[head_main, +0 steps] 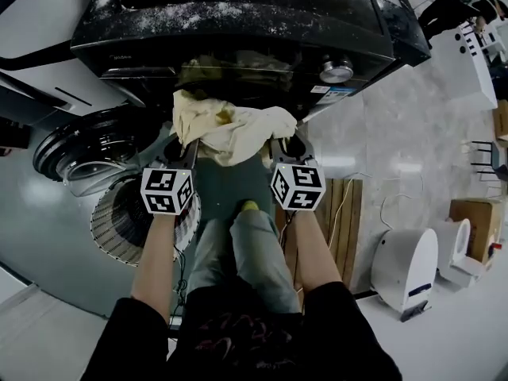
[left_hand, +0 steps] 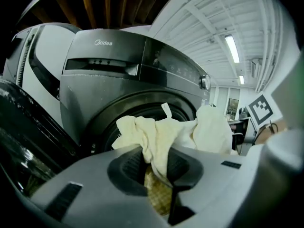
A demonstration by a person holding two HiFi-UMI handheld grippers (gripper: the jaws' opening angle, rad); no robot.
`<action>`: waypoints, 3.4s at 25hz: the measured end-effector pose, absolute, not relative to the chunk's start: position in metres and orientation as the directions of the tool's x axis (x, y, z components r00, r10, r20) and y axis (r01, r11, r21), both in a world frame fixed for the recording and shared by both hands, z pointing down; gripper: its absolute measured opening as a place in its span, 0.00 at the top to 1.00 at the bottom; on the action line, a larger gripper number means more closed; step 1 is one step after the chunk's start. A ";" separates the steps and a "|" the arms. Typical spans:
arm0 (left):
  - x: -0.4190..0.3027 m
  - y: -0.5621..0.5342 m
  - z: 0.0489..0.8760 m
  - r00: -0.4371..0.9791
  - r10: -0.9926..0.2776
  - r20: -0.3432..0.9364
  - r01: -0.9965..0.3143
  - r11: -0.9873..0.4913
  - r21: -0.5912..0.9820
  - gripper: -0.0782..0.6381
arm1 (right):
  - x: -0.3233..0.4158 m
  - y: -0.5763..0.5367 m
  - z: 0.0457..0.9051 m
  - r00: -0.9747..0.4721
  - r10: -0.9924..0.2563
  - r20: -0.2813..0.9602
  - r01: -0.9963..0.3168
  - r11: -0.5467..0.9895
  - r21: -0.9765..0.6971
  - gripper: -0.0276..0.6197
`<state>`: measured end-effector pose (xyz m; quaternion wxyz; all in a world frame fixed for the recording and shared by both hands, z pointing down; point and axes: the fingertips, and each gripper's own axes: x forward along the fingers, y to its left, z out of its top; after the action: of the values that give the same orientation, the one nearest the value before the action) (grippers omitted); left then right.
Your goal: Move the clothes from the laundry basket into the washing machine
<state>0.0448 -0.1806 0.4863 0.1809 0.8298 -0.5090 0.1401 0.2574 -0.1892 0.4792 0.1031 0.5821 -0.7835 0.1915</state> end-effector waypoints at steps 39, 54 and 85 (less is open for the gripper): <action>0.050 -0.371 0.622 0.409 -0.891 0.198 -0.907 -0.375 0.191 0.78 | 0.226 -0.378 0.629 -0.185 -0.943 0.277 -0.973 0.137 -0.184 0.78; 0.063 -0.385 0.634 0.418 -0.865 0.278 -0.908 -0.390 0.154 0.64 | 0.224 -0.389 0.629 -0.210 -0.944 0.254 -0.965 0.158 -0.209 0.52; 0.058 -0.382 0.633 0.381 -0.879 0.286 -0.924 -0.348 0.162 0.45 | 0.215 -0.380 0.627 -0.226 -0.939 0.258 -0.957 0.165 -0.237 0.58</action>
<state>0.0581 -0.3818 0.6328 0.1492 0.8175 -0.5512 0.0744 0.2147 -0.3801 0.6273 0.0257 0.6215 -0.7629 0.1761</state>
